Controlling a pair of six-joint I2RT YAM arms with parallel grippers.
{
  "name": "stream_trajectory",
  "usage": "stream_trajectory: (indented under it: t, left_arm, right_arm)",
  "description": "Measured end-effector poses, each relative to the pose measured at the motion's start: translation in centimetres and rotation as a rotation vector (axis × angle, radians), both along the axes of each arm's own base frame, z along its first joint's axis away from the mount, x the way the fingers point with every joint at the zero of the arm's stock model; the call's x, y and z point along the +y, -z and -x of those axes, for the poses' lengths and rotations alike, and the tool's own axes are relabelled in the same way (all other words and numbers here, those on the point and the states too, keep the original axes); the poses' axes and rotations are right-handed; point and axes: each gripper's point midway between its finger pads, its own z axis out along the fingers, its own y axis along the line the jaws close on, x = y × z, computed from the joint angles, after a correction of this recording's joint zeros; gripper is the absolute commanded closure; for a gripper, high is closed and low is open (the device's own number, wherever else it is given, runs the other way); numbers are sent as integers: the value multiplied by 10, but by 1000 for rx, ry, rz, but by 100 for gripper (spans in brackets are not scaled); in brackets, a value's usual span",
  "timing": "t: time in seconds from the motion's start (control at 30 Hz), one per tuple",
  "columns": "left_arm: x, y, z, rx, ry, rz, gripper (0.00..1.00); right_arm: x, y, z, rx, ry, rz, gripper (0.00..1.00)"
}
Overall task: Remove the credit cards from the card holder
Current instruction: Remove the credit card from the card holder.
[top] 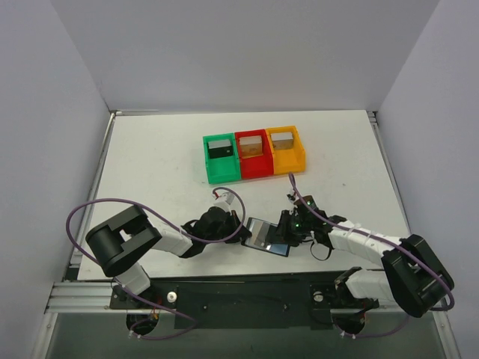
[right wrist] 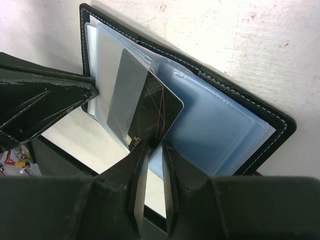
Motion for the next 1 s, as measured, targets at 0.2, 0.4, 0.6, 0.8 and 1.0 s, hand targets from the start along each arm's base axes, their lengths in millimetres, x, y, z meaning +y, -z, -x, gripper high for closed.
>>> stream_trajectory:
  t: [0.2,0.4,0.6,0.8,1.0]
  left_arm:
    - [0,0,0,0,0,0,100]
    - [0,0,0,0,0,0,100]
    - [0,0,0,1,1,1,100]
    - [0,0,1,2,3,2,100]
    - [0,0,0,3,4,3,100]
  right_arm:
    - [4,-4,1,0,-7,-32,75]
    - [7,-4,-2,20,5,-74,77]
    - [8,-1,-5,39,32,-122,85]
    - [7,1,-6,50,52,-139,100]
    - [6,-2,-7,49,58,-151,100]
